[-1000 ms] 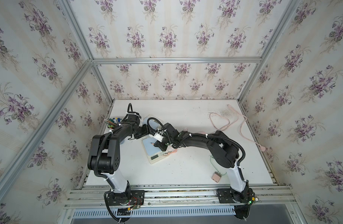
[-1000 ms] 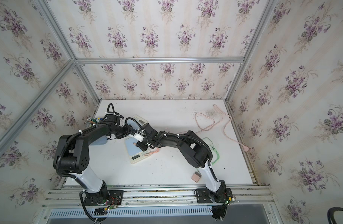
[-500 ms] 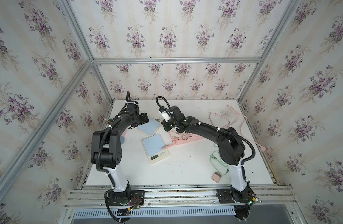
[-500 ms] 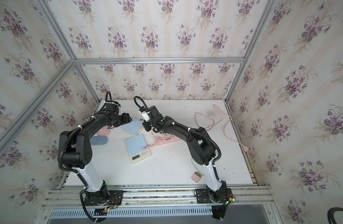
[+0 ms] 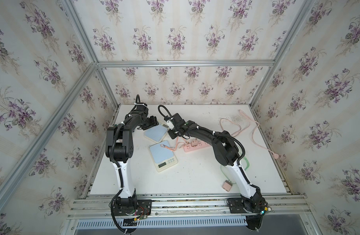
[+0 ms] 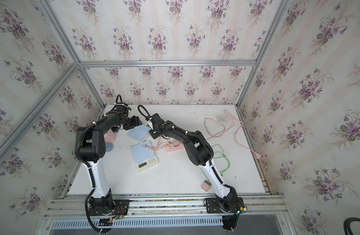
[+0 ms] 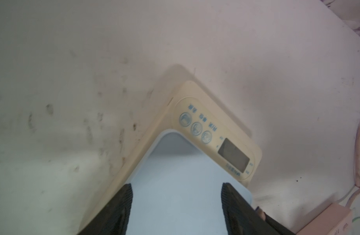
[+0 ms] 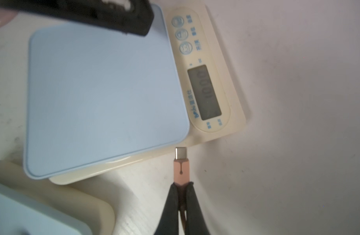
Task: Charge the electronic scale
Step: Adjust the electronic scale at the center of the board.
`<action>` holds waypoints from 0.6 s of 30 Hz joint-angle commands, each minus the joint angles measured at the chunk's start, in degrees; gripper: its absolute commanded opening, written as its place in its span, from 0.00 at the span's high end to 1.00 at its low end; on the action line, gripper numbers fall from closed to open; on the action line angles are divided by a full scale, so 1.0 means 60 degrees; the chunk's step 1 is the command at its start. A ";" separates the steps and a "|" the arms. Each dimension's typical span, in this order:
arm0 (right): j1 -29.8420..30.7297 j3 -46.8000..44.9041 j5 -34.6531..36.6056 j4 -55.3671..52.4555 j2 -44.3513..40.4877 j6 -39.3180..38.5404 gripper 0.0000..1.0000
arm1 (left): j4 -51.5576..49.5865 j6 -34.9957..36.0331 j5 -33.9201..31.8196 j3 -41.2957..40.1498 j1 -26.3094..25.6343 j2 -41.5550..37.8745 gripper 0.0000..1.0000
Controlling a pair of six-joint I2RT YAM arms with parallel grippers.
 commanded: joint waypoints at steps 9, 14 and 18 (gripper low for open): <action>0.0391 -0.1480 -0.2023 0.0755 -0.0801 -0.0776 1.00 | -0.0566 0.0628 0.1896 0.1984 -0.1343 0.1460 0.30; 0.0252 -0.1765 -0.1441 0.1138 -0.1605 -0.0292 1.00 | -0.0576 0.0343 0.0543 0.1754 -0.1153 0.0493 0.29; -0.0266 -0.1356 -0.0804 0.1128 -0.1726 0.0325 1.00 | -0.0659 -0.0376 -0.0560 0.1310 -0.0646 -0.0134 0.29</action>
